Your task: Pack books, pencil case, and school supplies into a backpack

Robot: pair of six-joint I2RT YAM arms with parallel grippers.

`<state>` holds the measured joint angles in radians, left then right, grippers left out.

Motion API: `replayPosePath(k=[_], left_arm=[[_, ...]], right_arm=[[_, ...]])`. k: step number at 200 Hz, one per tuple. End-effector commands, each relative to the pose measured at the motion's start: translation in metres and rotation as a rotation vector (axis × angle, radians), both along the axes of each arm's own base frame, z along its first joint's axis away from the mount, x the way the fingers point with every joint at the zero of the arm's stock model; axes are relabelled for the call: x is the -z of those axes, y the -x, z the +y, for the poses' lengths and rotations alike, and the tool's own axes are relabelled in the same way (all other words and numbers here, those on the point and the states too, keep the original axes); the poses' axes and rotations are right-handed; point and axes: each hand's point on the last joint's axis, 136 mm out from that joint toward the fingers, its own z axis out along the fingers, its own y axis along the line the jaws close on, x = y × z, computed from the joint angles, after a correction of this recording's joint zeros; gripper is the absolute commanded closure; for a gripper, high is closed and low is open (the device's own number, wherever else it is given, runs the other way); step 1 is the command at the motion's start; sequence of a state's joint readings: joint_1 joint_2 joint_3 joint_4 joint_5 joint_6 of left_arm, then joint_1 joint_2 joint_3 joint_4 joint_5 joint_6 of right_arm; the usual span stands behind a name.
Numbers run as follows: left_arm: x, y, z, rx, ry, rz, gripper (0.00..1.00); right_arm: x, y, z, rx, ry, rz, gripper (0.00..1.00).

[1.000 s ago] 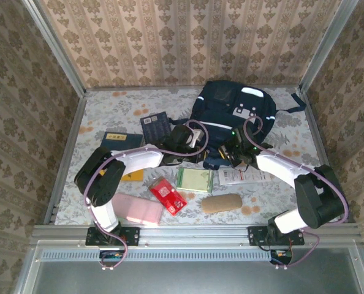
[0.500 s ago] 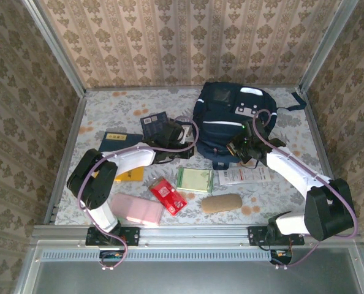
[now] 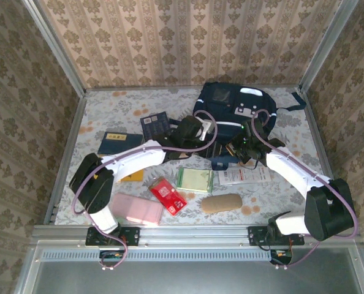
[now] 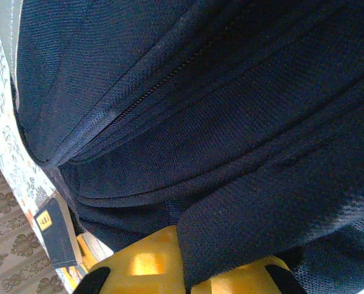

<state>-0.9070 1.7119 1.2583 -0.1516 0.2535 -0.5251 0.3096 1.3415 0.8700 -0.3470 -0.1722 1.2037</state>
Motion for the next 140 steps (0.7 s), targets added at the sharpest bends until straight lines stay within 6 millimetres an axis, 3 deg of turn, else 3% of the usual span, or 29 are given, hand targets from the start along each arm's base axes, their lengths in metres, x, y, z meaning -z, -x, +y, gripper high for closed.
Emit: replayPosePath(k=[1, 103, 140], left_arm=[[0.032, 0.001, 0.004, -0.024, -0.110, 0.063, 0.45], [0.056, 0.008, -0.004, 0.007, -0.218, 0.078, 0.48], [0.061, 0.007, -0.007, 0.033, -0.243, 0.074, 0.77]], right_arm=[[-0.022, -0.008, 0.014, -0.044, -0.051, -0.073, 1.00], [-0.025, -0.015, 0.023, -0.042, -0.083, -0.082, 1.00], [-0.029, -0.015, 0.026, -0.050, -0.089, -0.089, 1.00]])
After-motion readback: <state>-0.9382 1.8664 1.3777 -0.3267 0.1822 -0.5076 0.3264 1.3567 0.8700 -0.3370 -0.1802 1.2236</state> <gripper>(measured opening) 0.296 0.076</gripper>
